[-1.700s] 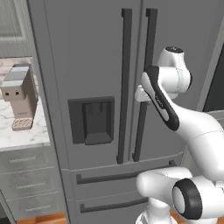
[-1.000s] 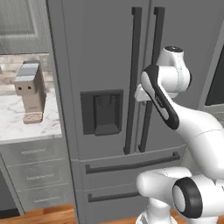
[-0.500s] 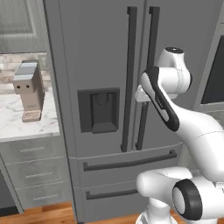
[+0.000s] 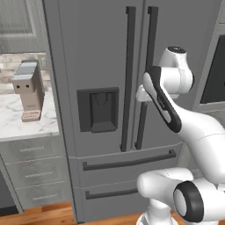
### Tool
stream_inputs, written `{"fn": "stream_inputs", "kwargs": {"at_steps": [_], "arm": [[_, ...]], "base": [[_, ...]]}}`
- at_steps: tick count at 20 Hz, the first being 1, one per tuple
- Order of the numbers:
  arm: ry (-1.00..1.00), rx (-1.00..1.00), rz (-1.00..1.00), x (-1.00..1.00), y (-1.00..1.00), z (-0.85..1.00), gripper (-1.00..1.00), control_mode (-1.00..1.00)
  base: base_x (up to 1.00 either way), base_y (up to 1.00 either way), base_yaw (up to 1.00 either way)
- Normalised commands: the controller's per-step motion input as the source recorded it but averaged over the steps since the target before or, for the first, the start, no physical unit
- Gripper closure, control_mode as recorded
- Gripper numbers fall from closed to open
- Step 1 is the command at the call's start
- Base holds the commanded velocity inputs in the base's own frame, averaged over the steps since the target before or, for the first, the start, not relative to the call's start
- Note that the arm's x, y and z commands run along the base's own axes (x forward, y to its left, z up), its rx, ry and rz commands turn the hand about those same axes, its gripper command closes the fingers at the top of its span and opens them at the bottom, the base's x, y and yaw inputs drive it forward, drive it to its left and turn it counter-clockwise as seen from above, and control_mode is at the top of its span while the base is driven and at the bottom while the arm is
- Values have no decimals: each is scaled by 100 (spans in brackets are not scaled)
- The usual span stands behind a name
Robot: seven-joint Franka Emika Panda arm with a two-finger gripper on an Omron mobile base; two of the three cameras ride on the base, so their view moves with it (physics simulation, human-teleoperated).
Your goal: Retrieve the sausage and cheese from the fridge and place them on the cutting board on the counter.
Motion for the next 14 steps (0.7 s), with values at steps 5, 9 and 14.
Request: {"fn": "stream_inputs", "kwargs": {"at_steps": [5,9,14], "arm": [[-43,10,3,-16,-1,10,-100,-100],[-29,3,0,0,0,41,-100,-100],[-7,0,-4,4,0,68,-100,-100]], "base": [[0,0,0],[0,0,0],[0,0,0]]}}
